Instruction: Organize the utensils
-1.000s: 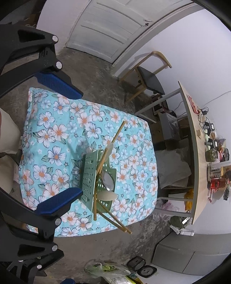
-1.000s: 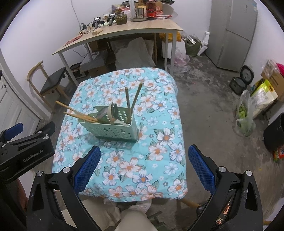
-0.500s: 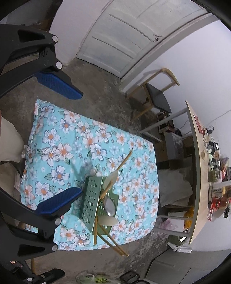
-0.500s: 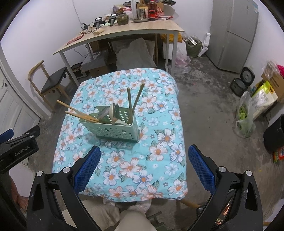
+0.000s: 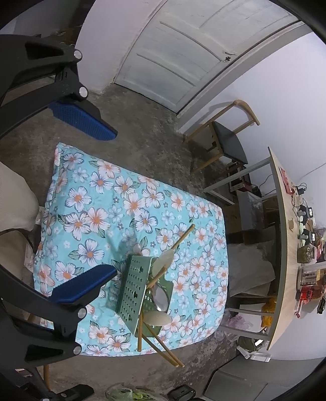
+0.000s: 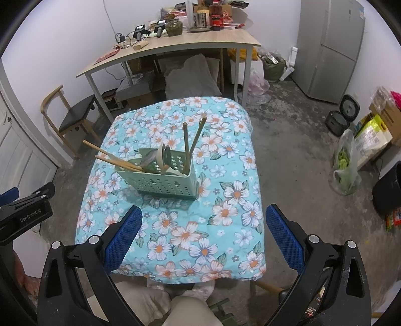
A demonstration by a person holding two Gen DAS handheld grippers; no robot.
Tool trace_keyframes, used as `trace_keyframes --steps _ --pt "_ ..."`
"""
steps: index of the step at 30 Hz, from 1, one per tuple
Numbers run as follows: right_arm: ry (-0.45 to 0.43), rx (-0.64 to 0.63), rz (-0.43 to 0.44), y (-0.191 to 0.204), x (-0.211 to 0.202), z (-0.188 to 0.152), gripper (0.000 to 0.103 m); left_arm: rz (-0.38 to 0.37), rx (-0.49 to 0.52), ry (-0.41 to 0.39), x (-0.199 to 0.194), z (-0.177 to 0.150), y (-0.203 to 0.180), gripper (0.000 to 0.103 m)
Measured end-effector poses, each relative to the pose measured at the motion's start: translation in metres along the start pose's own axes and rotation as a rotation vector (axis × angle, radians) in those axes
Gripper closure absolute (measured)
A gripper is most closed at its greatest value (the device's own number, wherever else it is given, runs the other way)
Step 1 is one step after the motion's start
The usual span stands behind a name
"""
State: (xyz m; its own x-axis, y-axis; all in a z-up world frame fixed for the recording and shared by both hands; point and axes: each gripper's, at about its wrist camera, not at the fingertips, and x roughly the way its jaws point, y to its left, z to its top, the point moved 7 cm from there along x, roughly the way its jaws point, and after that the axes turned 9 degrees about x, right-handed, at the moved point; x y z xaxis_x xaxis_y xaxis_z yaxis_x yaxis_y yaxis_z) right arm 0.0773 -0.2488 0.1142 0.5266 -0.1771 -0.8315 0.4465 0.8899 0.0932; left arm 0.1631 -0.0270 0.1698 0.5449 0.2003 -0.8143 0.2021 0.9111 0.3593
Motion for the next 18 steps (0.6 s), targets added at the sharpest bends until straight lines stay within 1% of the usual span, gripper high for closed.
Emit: trace_keyframes --steps 8,18 --pt "-0.001 0.001 0.0 0.0018 -0.0016 -0.0016 0.008 -0.007 0.009 0.02 0.0043 -0.005 0.0002 0.006" --pt "-0.001 0.001 0.0 0.0017 -0.0014 -0.0014 0.008 -0.006 0.009 0.019 0.0049 -0.0048 -0.0001 0.006"
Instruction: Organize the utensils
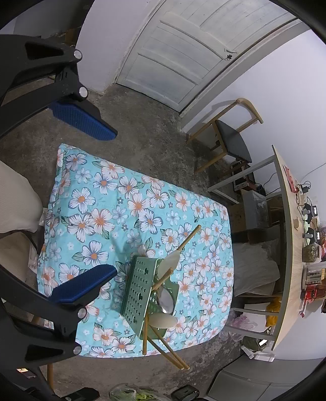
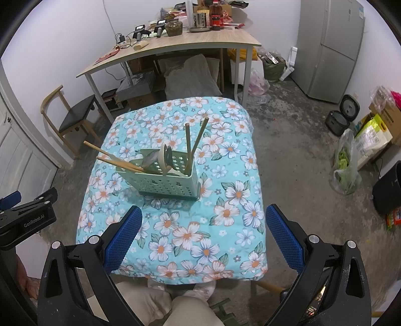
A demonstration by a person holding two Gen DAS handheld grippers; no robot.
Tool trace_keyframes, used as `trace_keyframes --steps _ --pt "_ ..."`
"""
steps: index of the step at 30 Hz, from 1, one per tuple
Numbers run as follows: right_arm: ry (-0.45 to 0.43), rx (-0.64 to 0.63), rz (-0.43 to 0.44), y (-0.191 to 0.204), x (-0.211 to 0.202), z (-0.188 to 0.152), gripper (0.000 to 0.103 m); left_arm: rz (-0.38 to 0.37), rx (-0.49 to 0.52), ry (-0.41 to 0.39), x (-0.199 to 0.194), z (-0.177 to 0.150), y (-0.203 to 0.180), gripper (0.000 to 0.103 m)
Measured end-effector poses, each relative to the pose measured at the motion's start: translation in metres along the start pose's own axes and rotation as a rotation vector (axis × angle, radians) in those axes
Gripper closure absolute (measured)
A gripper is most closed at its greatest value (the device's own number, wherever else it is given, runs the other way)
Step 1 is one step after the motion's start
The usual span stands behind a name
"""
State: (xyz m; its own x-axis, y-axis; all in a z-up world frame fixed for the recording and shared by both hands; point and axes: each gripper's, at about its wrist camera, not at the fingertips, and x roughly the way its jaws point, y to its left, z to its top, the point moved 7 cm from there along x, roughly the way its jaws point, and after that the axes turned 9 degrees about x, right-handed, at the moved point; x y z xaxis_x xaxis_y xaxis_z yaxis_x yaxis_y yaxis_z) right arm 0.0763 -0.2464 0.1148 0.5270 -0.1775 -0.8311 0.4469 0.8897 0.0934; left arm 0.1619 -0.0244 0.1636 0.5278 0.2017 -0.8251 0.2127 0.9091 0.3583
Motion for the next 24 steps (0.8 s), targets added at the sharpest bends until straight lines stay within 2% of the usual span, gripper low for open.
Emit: trace_keyframes --steps 24 --pt "0.001 0.0 0.001 0.0002 0.0001 -0.0001 0.008 -0.001 0.009 0.005 0.0013 0.0002 -0.0036 0.006"
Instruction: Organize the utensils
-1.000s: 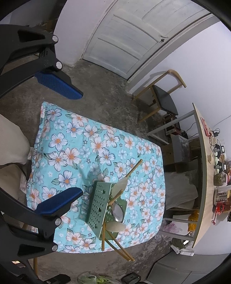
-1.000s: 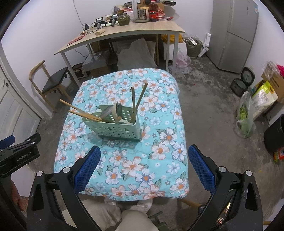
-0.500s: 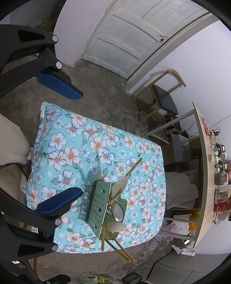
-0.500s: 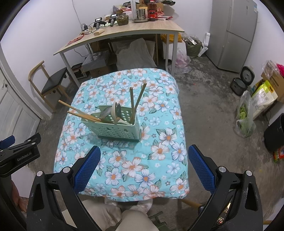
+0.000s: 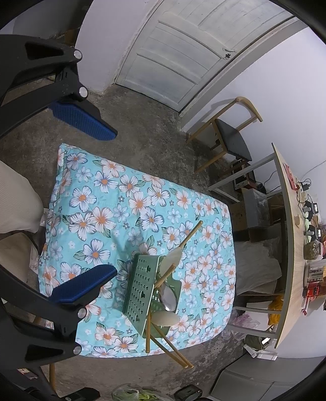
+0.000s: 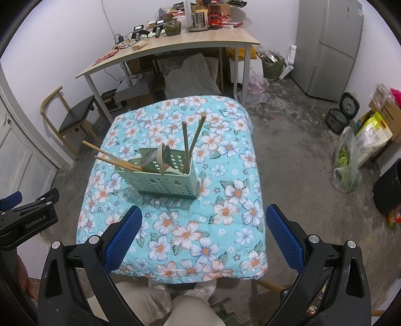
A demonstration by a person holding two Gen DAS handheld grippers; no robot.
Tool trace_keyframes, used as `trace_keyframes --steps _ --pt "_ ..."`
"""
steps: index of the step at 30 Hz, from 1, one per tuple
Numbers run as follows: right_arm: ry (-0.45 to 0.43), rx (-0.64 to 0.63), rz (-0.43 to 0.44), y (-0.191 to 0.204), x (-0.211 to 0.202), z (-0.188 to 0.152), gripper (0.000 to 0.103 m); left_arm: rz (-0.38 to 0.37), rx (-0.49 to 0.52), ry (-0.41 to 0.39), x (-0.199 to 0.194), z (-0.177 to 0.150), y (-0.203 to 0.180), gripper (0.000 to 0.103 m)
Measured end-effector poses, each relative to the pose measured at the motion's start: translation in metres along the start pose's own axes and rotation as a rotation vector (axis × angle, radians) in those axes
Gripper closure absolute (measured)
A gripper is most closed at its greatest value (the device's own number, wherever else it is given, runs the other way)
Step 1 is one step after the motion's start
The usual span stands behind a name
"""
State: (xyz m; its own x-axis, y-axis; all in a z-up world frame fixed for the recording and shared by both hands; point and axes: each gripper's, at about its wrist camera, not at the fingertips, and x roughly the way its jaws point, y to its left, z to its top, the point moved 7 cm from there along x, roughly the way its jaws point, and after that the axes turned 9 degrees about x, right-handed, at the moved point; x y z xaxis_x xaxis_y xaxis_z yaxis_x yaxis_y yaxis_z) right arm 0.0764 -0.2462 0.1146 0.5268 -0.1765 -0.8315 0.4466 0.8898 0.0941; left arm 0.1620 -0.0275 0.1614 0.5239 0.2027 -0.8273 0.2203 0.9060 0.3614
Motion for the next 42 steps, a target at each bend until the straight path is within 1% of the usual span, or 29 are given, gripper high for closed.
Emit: trace_keyframes --steps 42 --pt "0.005 0.01 -0.001 0.004 0.0003 -0.0059 0.008 -0.004 0.013 0.013 0.0072 -0.0037 0.0015 0.006"
